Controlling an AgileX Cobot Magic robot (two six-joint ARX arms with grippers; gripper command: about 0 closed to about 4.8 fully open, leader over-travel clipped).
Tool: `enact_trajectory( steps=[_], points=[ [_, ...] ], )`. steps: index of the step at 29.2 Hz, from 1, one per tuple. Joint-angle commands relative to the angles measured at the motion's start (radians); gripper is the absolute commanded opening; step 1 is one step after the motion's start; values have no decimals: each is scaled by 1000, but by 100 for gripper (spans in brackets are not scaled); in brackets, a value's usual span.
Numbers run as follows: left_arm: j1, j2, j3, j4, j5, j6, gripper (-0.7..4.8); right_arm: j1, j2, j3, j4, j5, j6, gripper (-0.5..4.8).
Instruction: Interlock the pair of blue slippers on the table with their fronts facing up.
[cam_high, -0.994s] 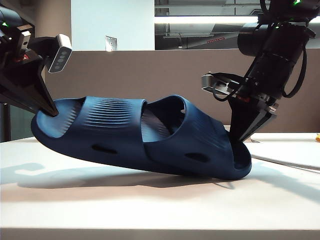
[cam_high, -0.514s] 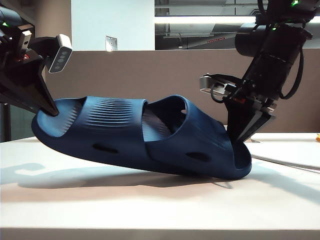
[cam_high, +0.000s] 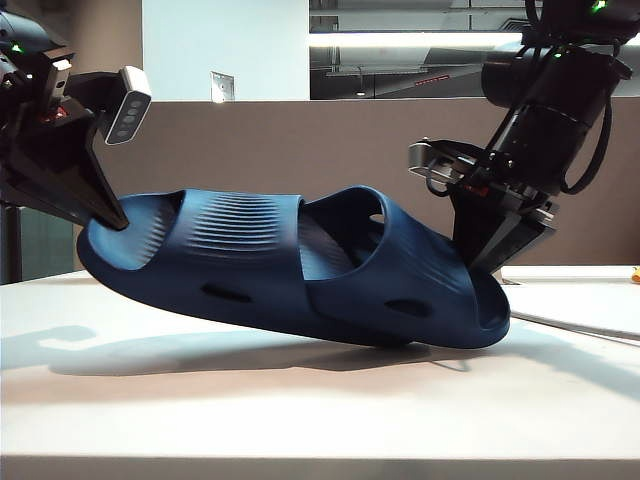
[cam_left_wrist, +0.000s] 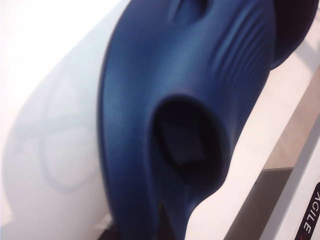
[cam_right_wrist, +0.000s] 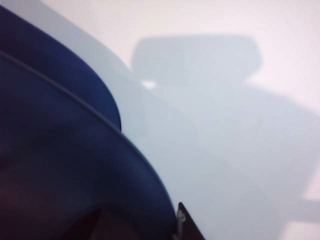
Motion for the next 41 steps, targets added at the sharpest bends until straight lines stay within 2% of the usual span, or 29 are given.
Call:
enact_trajectory(
  steps=[1,11,14,23,38,41],
  points=[
    [-13,0,4,22,69,12,-6,2,-9,8,37,-70,5,215],
    [-13,0,4,11,45,16,-6,-21,-12,8,37,-39,-1,224],
    [-13,0,4,9,45,16,-6,-31,-12,8,37,-38,0,245],
    [-13,0,4,7,26,16,-6,-61,-26,8,37,-29,0,245],
    [-13,0,3,27,-14,4,-6,-204,-112,6,21,-59,52,244],
    [-13,0,3,42,-32,-10,-6,-219,-130,6,29,-94,64,244]
  ],
)
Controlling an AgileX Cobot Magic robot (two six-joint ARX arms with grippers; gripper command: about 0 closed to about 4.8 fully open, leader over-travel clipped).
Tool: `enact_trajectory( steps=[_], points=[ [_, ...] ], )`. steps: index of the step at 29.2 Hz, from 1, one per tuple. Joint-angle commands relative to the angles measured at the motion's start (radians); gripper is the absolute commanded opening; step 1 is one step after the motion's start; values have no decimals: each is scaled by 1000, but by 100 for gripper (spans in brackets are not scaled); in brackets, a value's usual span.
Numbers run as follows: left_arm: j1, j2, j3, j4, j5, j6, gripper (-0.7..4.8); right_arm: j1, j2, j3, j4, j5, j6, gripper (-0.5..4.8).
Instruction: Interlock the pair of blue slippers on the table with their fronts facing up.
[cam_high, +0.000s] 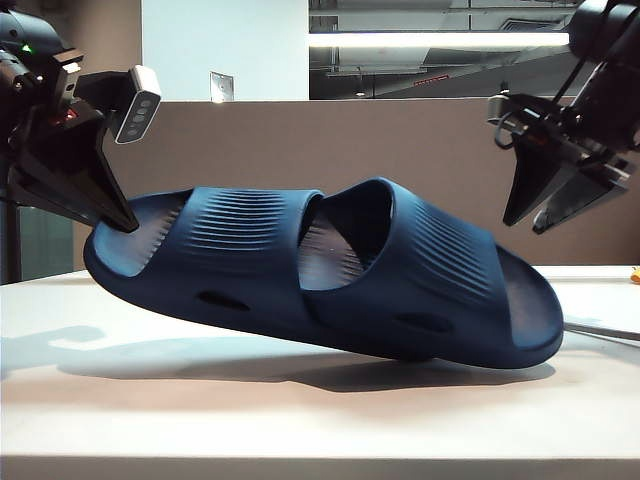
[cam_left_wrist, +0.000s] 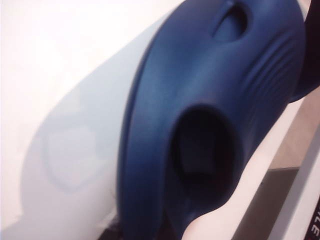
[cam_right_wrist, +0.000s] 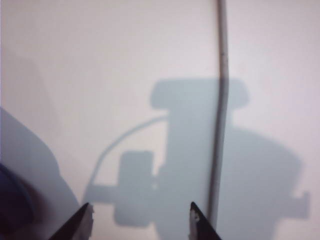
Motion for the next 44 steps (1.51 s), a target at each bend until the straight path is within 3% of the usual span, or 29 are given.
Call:
enact_trajectory(
  steps=[1,11,23,29,33,39,40,43,44],
  points=[
    [0,-2,4,32,-11,-27,-6,-8,-31,5,16,-51,31,244],
    [-1,46,4,152,-39,-166,-6,2,-111,3,45,-161,105,243],
    [0,153,5,370,-39,-515,-6,3,-187,3,76,-292,163,243],
    [0,190,5,440,-18,-710,-6,27,-219,3,70,-301,168,243],
    [0,231,5,432,23,-759,-5,50,-227,2,70,-299,168,243],
    [0,262,5,417,22,-767,0,67,-230,2,71,-289,166,243],
    [0,262,5,418,22,-767,8,69,-230,2,70,-289,165,243],
    [0,262,5,417,21,-766,100,76,-230,2,70,-289,165,243],
    [0,262,5,417,21,-766,104,76,-230,2,70,-289,165,243]
  ],
)
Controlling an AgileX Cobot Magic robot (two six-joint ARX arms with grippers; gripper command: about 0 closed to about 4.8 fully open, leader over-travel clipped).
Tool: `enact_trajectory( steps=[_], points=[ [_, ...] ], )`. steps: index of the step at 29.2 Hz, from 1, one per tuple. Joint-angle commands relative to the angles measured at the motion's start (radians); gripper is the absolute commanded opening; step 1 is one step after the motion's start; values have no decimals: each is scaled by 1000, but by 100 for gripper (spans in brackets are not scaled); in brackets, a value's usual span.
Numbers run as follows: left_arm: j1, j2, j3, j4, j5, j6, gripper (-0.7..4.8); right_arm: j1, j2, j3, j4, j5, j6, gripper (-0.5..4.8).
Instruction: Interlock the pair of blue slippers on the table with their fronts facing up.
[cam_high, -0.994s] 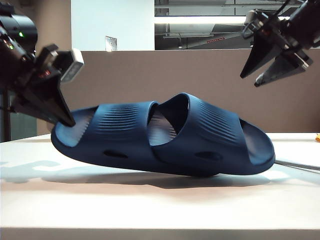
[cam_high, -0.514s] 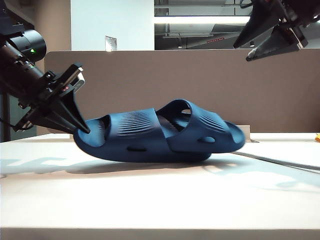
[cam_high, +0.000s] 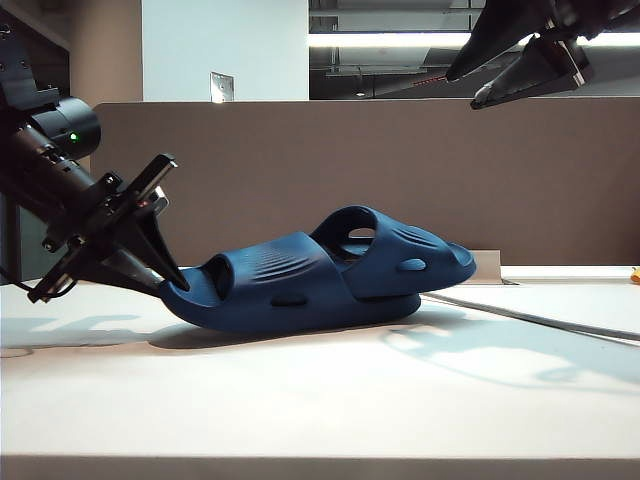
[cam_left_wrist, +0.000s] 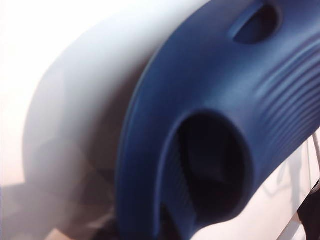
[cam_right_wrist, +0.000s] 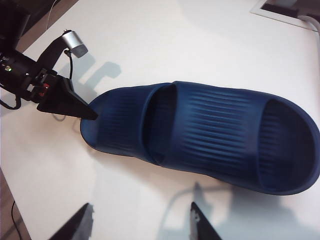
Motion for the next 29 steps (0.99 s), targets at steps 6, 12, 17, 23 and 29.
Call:
enact_trajectory(
  steps=[6,12,17,23,29],
  points=[
    [-1,-3,3,-2,-2,8,104,3,-8,4,6,-3,-2,243],
    [-1,-3,3,6,-52,18,154,3,-8,3,1,-3,-2,243],
    [0,-3,3,4,-92,55,157,3,-8,3,-14,-3,-6,243],
    [16,-6,5,4,-113,58,228,3,-8,3,-16,-2,-7,243],
    [65,-48,5,-39,-109,95,229,3,-8,3,-16,1,-11,243]
  ],
)
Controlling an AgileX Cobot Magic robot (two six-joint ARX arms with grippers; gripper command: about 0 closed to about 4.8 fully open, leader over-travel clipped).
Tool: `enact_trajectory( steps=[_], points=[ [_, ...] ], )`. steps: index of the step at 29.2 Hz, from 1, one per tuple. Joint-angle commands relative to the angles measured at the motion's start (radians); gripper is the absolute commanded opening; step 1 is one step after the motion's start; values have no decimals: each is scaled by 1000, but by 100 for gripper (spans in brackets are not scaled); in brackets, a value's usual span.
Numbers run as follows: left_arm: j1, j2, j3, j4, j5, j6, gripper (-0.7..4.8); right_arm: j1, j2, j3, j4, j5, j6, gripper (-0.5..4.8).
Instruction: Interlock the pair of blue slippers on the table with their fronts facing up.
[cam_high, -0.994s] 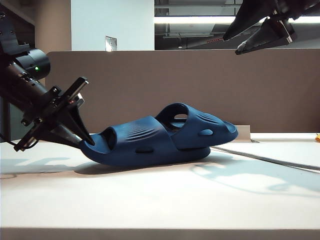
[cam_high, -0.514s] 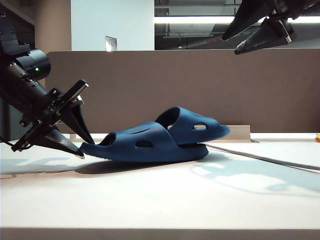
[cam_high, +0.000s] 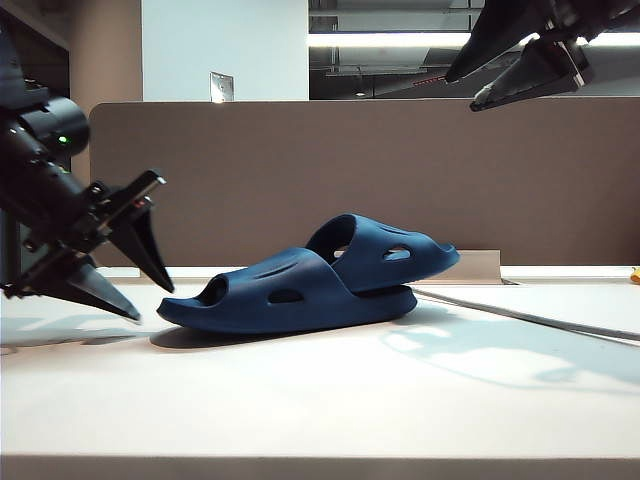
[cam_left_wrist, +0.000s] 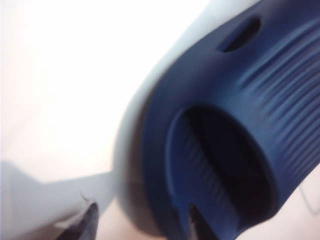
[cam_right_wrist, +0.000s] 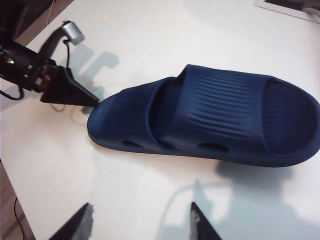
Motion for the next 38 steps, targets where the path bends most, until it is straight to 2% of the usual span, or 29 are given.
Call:
enact_trajectory(
  steps=[1,10,17,27,38],
  points=[
    [34,-50,5,-29,5,33,229,1,-7,4,4,-2,-6,243],
    [124,-330,5,-28,5,41,228,1,-35,4,8,0,-4,243],
    [131,-597,5,3,-1,41,227,0,-144,4,2,30,11,243],
    [130,-917,5,-67,-1,33,223,0,-456,-47,-24,97,73,243],
    [130,-1195,-8,-173,-49,37,211,0,-799,-230,-91,266,127,242]
  ],
)
